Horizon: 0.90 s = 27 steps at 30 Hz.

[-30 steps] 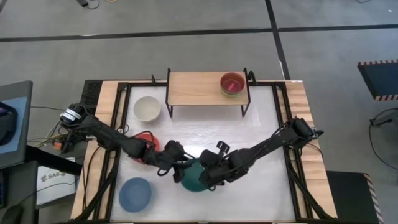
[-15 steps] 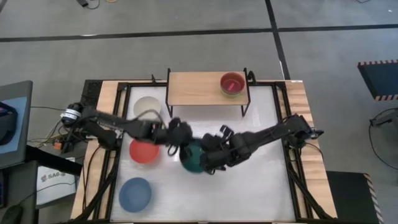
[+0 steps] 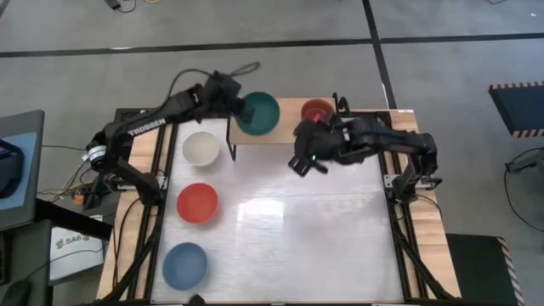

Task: Place and stack bowls onto a shelf
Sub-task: Put the dark green bowl on the shelf

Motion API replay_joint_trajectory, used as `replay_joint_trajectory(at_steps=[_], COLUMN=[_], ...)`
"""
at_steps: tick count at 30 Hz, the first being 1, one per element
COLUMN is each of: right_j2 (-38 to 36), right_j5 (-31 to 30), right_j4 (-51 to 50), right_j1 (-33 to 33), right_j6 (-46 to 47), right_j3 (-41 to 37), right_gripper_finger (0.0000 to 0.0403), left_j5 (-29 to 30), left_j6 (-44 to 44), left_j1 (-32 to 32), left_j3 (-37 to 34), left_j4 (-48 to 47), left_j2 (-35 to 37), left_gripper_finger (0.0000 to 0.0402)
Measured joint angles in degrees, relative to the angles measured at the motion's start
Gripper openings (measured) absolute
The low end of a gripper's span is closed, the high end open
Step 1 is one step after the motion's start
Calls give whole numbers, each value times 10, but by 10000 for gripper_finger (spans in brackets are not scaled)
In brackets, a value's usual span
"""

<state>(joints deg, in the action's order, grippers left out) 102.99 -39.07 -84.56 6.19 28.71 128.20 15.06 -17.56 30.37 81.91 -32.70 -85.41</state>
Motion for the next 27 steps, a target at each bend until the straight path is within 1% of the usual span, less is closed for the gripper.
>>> replay_joint_trajectory(at_steps=[3,6,10,13,18,20,22,27], right_j2=[-7,-6,-7,-6,-6,-6,-6,-6], right_j5=[1,1,12,21,34,34,35,48], right_j4=[-3,-6,-5,-5,-7,-7,-6,14], right_j1=[-27,-50,-74,-86,-93,-93,-93,-104], right_j6=[-30,-63,-93,-94,-63,-61,-52,-47], right_j3=[-1,-1,-1,-1,-1,-1,-1,-1], right_gripper_finger=[228,228,228,228,228,228,228,228], left_j5=[-12,-15,-34,-39,-56,-72,-85,-91], left_j6=[-28,-47,-58,-69,-69,-61,-50,-10], left_j1=[36,46,47,51,71,79,85,88], left_j3=[0,0,0,0,0,3,22,74], left_j4=[0,10,16,14,11,4,-12,-61], left_j2=[-2,-20,-62,-84,-83,-78,-77,-77], left_gripper_finger=[0,0,0,0,5,17,35,101])
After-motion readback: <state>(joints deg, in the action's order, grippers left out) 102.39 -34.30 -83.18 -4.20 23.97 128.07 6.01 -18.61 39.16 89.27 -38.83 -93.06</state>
